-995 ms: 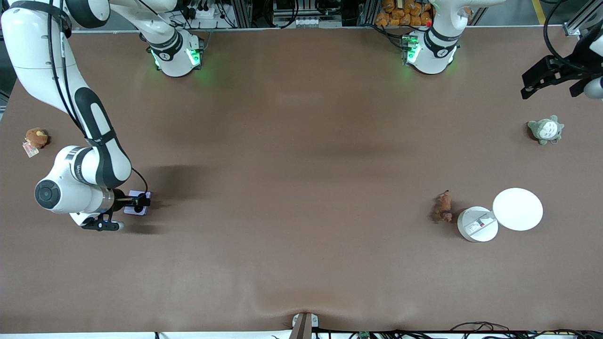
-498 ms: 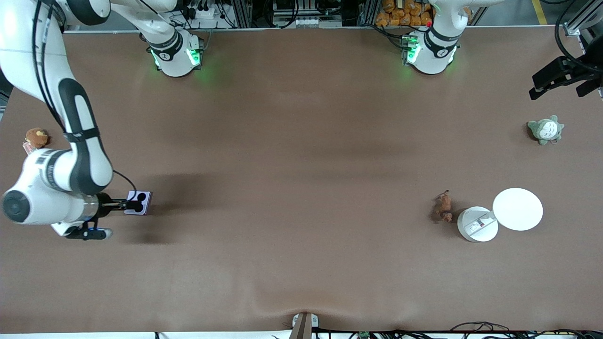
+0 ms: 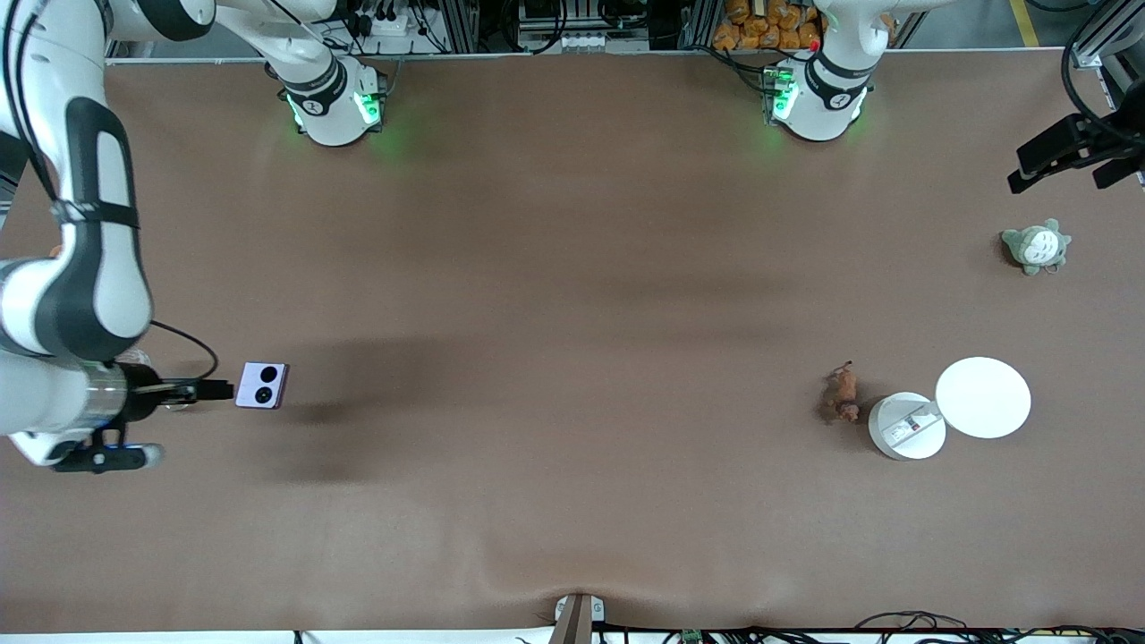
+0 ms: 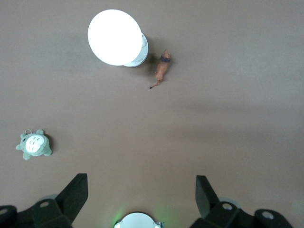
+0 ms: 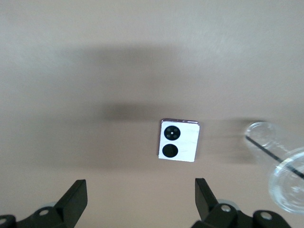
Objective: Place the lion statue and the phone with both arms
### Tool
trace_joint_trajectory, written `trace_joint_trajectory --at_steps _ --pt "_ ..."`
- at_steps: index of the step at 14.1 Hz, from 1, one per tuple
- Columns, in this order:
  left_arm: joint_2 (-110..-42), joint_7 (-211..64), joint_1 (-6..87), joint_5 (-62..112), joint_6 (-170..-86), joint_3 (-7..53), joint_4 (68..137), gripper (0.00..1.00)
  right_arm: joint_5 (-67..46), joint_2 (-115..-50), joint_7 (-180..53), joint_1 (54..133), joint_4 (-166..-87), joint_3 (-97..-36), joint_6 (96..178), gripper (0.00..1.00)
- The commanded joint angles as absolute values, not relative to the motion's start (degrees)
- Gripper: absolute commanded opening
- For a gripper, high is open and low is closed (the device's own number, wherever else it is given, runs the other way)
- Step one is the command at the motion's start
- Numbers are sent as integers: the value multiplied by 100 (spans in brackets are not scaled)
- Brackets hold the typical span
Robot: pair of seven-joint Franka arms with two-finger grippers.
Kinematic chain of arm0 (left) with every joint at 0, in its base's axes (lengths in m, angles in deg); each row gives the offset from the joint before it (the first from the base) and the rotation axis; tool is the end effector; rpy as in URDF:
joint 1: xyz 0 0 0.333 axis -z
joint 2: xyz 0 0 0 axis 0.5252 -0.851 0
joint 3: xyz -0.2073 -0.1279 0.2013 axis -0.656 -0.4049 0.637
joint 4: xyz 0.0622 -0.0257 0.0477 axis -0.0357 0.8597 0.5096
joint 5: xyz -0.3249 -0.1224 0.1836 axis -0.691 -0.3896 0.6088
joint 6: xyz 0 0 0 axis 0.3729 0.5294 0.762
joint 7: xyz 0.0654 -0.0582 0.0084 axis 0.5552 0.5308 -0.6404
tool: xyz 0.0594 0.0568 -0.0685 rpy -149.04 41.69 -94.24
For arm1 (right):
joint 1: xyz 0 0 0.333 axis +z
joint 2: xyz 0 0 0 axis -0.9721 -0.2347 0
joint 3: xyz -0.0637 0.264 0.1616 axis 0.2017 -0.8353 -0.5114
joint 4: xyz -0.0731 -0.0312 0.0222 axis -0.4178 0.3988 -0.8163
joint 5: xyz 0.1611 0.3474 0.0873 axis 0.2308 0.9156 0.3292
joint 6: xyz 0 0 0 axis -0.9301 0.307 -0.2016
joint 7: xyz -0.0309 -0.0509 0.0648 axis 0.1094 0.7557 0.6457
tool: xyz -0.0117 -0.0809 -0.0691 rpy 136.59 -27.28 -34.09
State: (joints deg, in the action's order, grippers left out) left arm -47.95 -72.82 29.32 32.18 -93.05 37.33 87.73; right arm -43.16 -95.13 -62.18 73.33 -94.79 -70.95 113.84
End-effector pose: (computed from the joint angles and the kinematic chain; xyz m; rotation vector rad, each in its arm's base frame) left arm 0.5247 -0.0201 0.6756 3.1145 0.1014 -0.0263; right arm 0.7101 -0.0383 0.4123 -3.0454 -0.0490 0.2802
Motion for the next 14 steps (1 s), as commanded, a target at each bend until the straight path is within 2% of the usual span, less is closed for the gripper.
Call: trace_joint_trajectory --at_steps 1,3,5,10,14 --pt "-4237 -7209 2913 3204 -9978 3637 9708 100 -4171 -9424 -6183 7274 -9039 -7326 11055 100" --pt "-4059 -7200 2913 3213 -10270 3524 10036 100 -3906 -9046 -6193 7247 -9039 -7478 10783 100" --pt "-4059 -7200 2922 3222 -10253 3462 10019 100 -3905 -8870 -6149 7177 -9030 -7495 10721 100" --pt "-4059 -7235 2913 3521 -10156 3136 9993 100 -4186 -7772 -6219 7132 -9048 -7477 9887 100" --pt "-4094 -7182 2896 3398 -10060 3207 9861 100 -4266 -6946 -6201 7317 -9135 -7136 9131 100"
